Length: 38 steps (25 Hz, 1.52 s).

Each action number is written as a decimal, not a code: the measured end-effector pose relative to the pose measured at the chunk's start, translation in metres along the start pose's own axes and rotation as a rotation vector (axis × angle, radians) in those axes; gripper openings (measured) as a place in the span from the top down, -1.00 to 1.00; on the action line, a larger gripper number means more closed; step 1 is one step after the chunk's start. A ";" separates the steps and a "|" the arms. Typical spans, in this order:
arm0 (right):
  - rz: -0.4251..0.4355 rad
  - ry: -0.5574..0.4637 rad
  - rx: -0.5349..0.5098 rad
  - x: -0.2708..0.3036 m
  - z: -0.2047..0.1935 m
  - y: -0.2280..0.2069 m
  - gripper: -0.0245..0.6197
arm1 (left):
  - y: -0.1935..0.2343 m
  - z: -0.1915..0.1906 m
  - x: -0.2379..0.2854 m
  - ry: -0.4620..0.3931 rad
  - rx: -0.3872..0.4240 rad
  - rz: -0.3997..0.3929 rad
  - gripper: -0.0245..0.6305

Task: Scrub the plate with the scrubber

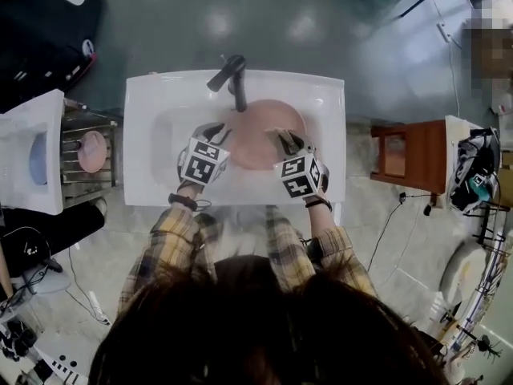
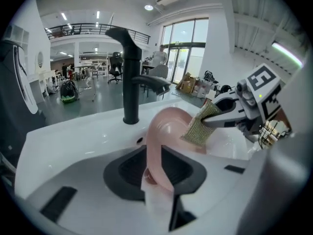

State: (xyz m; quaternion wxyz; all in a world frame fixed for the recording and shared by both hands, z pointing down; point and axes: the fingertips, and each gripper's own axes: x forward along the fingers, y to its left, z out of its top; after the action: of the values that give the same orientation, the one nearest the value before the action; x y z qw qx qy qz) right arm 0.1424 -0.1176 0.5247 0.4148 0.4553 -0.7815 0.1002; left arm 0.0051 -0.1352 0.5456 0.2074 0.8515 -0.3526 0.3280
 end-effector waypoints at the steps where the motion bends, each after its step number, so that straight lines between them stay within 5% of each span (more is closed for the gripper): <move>1: 0.004 -0.018 0.022 -0.005 0.006 -0.002 0.69 | -0.001 0.005 -0.005 -0.021 0.000 0.003 0.69; 13: 0.094 -0.339 0.304 -0.092 0.109 -0.023 0.69 | -0.027 0.106 -0.089 -0.353 -0.012 -0.013 0.73; 26: 0.049 -0.662 0.229 -0.195 0.205 -0.045 0.69 | -0.066 0.223 -0.187 -0.675 0.073 -0.055 0.85; 38: 0.045 -0.715 0.184 -0.220 0.221 -0.043 0.69 | -0.078 0.242 -0.227 -0.750 0.055 -0.052 0.88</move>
State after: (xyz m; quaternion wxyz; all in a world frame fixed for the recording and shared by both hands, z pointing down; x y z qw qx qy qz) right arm 0.1065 -0.1222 0.2122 0.0705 0.4795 -0.8746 0.0136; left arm 0.0404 -0.1196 0.2066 0.0492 0.9263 -0.3735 -0.0024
